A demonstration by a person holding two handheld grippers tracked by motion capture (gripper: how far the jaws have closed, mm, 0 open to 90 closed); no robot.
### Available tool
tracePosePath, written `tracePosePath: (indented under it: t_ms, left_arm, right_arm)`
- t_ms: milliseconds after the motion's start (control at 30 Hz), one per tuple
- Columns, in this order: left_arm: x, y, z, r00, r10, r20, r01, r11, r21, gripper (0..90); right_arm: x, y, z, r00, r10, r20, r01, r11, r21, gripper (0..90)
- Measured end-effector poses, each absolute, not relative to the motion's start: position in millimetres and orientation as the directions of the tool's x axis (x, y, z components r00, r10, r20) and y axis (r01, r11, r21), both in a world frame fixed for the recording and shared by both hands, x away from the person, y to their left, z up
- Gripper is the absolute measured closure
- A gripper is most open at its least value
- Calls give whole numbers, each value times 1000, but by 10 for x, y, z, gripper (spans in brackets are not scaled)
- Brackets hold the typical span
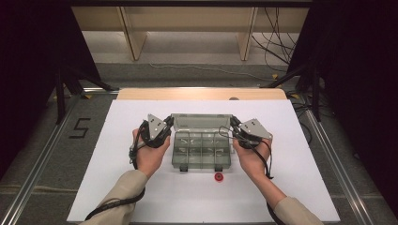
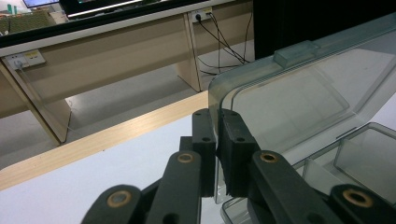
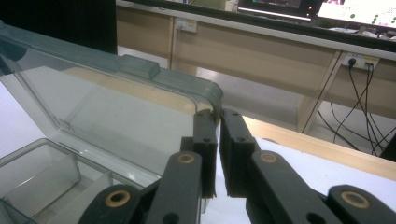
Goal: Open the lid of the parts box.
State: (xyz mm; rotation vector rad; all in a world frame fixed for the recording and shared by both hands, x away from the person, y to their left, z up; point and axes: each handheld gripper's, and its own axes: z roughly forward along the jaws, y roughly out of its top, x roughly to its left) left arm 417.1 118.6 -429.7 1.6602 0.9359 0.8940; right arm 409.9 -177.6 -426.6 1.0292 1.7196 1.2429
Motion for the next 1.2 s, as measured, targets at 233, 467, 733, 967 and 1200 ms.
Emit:
tracePosePath:
  t_ms: [233,467,733,967,1200]
  left_arm:
    - [4183,1191,-4291,433,893,125,167,-216,962,850]
    - [4206,1185,-4291,432,895,115,166,-204,965,850]
    - [4226,1186,-4288,431,895,114,166,-202,965,850]
    - [4246,1187,-4285,432,895,110,168,-200,965,849]
    - [4266,1190,-4282,434,894,109,170,-200,965,849]
  right_arm:
    - [4116,-1774,-4265,-377,918,-122,167,197,966,860]
    - [4126,-1772,-4263,-376,919,-118,170,193,966,859]
    - [4145,-1772,-4260,-373,920,-121,166,194,967,859]
    - [4163,-1765,-4259,-377,920,-107,171,183,968,859]
    - [4177,-1772,-4254,-369,922,-117,167,190,967,858]
